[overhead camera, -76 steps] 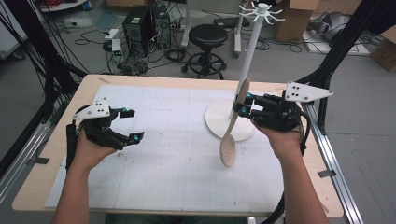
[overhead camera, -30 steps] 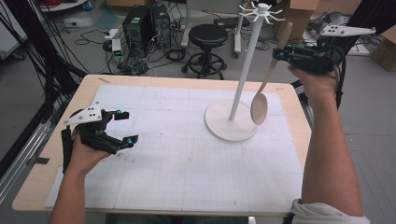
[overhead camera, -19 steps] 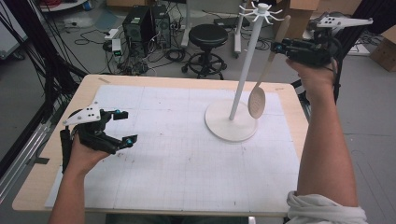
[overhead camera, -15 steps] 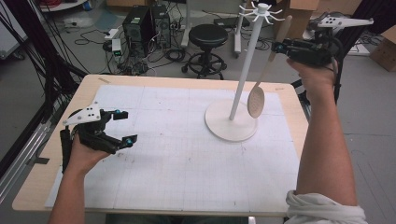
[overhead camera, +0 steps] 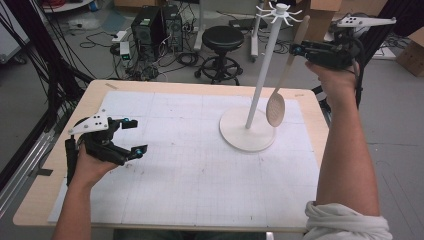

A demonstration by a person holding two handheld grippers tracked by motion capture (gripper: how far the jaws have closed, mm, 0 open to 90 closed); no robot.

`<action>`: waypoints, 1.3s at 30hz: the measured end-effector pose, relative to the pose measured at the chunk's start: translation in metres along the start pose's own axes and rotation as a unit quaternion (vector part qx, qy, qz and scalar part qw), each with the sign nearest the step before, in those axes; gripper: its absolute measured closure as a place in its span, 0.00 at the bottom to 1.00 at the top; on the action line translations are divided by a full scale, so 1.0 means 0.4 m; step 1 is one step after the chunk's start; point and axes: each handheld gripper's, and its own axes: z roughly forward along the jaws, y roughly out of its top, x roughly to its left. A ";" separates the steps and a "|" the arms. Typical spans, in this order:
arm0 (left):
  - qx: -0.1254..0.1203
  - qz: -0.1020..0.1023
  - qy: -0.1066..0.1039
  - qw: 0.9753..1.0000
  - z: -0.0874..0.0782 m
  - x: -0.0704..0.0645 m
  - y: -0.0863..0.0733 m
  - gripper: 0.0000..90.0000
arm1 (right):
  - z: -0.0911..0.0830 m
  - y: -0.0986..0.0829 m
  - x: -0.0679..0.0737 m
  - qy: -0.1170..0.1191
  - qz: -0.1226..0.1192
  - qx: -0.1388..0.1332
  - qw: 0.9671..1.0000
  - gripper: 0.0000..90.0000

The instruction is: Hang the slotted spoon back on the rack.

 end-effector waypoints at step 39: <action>0.005 -0.001 0.013 1.000 0.001 0.004 -0.007 0.07 | 0.049 0.011 0.030 0.009 -0.012 0.031 0.999 0.76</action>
